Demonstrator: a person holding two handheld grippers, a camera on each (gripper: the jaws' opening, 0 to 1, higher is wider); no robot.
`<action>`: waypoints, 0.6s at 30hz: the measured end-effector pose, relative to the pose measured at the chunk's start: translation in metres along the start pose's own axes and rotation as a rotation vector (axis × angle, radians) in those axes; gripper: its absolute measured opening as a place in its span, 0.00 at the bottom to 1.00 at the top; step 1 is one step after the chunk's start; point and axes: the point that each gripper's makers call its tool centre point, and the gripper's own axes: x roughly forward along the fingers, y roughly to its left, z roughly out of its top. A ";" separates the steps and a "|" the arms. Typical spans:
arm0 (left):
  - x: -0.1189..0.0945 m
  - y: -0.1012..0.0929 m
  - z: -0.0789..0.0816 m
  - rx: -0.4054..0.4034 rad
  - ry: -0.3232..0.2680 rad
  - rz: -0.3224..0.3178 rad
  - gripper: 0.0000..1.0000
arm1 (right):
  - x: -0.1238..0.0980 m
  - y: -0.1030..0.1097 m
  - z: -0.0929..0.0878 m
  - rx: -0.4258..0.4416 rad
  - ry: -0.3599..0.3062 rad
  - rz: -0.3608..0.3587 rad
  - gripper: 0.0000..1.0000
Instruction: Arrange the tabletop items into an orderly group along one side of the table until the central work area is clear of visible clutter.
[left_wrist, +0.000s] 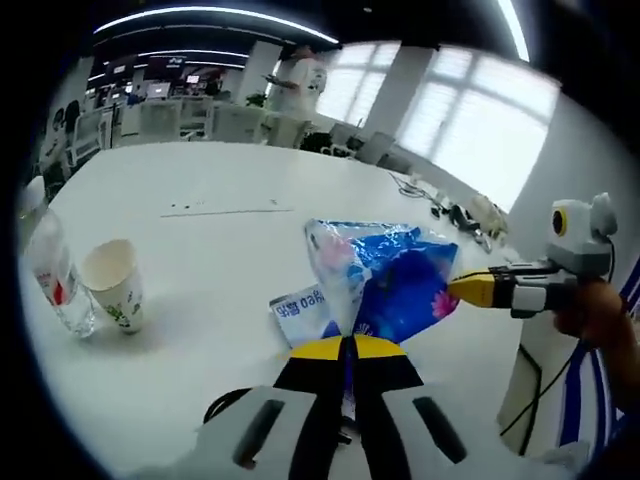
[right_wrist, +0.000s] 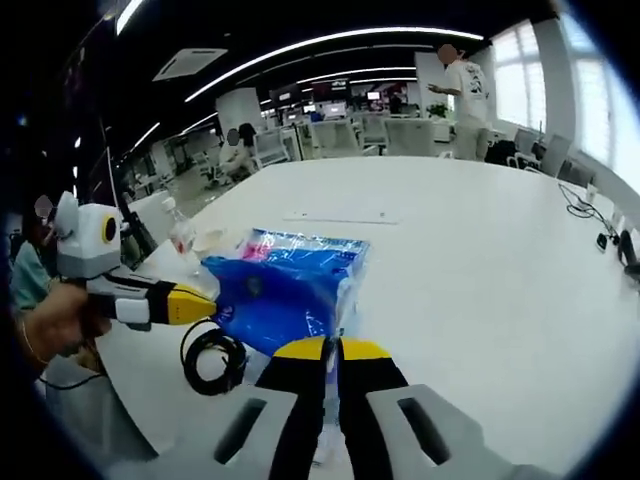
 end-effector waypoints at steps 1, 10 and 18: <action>0.004 -0.001 0.001 -0.010 -0.003 -0.008 0.00 | 0.000 -0.003 0.001 0.003 0.000 -0.004 0.00; 0.035 0.002 -0.002 -0.059 -0.013 -0.026 0.00 | 0.012 -0.025 0.004 0.009 0.007 -0.033 0.00; 0.059 0.003 -0.001 -0.086 -0.049 -0.037 0.00 | 0.023 -0.045 0.005 0.019 -0.002 -0.069 0.00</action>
